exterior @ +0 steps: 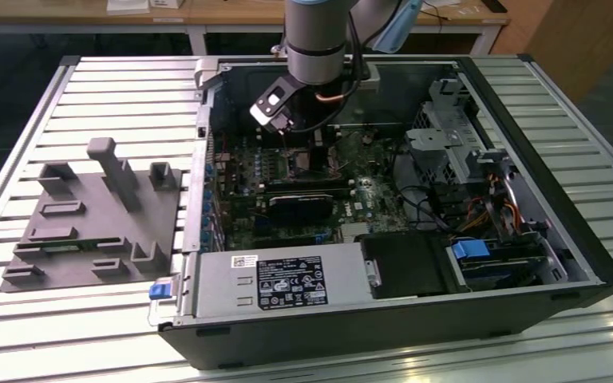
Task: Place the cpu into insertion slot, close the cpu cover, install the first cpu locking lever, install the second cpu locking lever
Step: 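Place the cpu into insertion slot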
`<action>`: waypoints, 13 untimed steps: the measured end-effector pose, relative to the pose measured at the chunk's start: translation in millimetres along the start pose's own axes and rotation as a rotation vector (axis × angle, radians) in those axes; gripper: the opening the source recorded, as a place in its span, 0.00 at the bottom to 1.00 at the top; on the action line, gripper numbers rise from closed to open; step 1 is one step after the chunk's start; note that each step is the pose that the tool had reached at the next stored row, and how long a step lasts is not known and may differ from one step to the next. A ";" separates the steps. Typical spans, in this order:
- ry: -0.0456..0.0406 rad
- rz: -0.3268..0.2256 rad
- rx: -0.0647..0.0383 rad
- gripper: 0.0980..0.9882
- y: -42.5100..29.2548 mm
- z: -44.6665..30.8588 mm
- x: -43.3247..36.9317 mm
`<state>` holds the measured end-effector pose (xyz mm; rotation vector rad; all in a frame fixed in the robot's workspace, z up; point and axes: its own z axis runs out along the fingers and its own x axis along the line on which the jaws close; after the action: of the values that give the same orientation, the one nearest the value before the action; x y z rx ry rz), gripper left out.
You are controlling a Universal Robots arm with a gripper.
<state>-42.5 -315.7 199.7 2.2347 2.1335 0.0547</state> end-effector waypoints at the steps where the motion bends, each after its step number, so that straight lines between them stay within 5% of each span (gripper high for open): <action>1: -0.0001 0.000 0.000 0.57 0.1 -1.2 0.0; 10: 0.0001 0.000 0.000 0.57 0.1 -2.3 0.0; 13: 0.0000 0.000 0.000 0.41 0.1 -2.3 0.0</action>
<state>-42.6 -315.7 202.0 2.2346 2.1334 0.0551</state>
